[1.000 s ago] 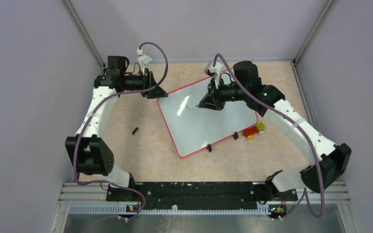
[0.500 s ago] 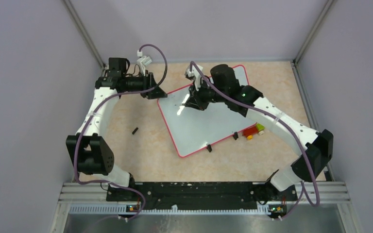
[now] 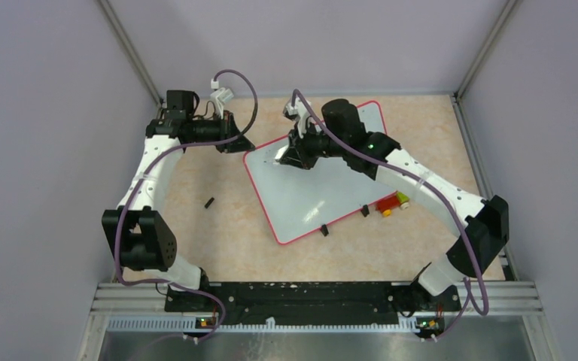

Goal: Write a sentence on the whiteboard
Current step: Hold the whiteboard on the whiteboard stand.

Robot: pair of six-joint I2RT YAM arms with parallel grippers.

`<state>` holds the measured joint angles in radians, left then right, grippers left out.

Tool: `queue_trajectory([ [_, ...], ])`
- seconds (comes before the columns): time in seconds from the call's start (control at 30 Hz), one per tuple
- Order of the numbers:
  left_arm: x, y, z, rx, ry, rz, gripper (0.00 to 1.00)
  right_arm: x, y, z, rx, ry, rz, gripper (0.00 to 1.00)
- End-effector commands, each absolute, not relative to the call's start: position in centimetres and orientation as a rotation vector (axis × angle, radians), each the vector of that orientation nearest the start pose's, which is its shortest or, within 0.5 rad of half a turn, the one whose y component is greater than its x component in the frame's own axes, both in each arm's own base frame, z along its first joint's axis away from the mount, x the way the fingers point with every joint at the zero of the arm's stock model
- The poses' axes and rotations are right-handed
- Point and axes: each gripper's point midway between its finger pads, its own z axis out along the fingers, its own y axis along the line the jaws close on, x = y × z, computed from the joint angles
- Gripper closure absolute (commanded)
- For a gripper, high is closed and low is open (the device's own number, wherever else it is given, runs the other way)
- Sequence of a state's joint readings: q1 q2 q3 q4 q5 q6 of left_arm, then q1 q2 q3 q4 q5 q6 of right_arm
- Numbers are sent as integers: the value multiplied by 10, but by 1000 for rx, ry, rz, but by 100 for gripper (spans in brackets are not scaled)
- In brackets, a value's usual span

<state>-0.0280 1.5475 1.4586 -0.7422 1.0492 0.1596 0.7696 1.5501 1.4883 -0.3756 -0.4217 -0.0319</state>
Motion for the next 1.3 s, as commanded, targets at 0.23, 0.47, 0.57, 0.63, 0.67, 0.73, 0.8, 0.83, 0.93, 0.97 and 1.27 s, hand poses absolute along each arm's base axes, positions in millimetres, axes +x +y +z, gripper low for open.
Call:
queue_trajectory([
  [0.23,342,-161,266,676,2021,-1193,100,290,381,305,-1025,1739,892,100],
  [0.47,342,-161,266,676,2020,-1194,100,298,380,308,-992,1741,853,100],
  [0.57,342,-162,265,677,2021,-1197,100,302,379,309,-981,1744,837,100],
  [0.63,342,-162,266,677,2020,-1195,100,303,379,307,-979,1751,833,100],
  [0.67,342,-162,266,678,2019,-1196,100,304,379,305,-978,1758,827,100],
  [0.73,342,-162,266,679,2018,-1197,100,305,378,303,-974,1766,818,100],
  [0.8,342,-162,266,678,2019,-1200,100,306,378,301,-971,1775,811,100],
  [0.83,342,-162,266,679,2019,-1199,100,306,378,300,-972,1777,811,100],
  [0.93,342,-162,265,680,2019,-1201,100,305,376,300,-972,1782,805,100],
  [0.97,341,-162,265,681,2019,-1202,100,305,375,300,-972,1782,803,100],
  [1.27,341,-164,265,686,2017,-1205,100,311,370,296,-954,1791,753,100],
])
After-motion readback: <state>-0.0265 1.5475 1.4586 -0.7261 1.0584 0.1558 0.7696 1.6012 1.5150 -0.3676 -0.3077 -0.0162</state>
